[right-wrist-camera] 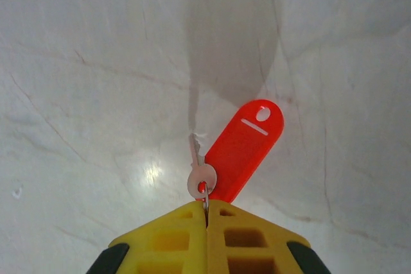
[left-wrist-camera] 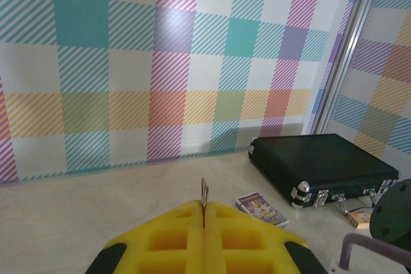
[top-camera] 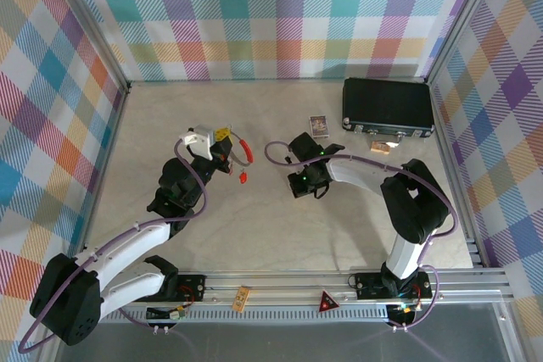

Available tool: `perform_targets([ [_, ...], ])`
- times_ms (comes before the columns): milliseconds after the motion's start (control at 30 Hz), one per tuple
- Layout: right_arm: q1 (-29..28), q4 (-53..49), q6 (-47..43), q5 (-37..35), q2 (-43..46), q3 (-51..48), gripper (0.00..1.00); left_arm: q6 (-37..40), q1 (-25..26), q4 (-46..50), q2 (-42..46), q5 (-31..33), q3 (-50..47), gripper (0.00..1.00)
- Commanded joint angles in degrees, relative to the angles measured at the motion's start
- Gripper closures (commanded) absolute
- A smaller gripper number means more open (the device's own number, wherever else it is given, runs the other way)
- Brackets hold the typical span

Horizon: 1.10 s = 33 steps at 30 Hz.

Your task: Put the keys on the keyring

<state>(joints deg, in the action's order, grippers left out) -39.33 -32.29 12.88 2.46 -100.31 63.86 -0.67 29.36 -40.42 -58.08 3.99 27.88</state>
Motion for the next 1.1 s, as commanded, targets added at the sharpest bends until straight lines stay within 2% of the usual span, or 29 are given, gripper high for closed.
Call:
perform_targets([
  [0, 0.2, -7.9, -1.1, 1.5, -1.0, 2.0, 1.00, -0.3, 0.0, -4.0, 0.9, 0.6, -0.9, 1.00],
  [300, 0.0, -21.5, -3.2, 1.0, -5.2, 7.2, 1.00, -0.9, 0.0, -7.6, -0.1, 0.1, -2.3, 1.00],
  [500, -1.9, -29.2, -4.4, -2.2, -9.1, 11.5, 1.00, -0.9, 0.0, -8.3, 0.2, 0.1, -2.6, 1.00],
  [800, -3.7, -36.4, -6.7, -7.9, -14.9, 15.2, 1.00, -0.8, -0.1, -8.7, 0.9, 0.3, -3.3, 1.00],
  [1067, -3.9, -40.3, -8.7, -8.5, -18.7, 18.3, 1.00, -0.8, 0.0, -8.4, 1.2, -0.2, -3.4, 1.00],
])
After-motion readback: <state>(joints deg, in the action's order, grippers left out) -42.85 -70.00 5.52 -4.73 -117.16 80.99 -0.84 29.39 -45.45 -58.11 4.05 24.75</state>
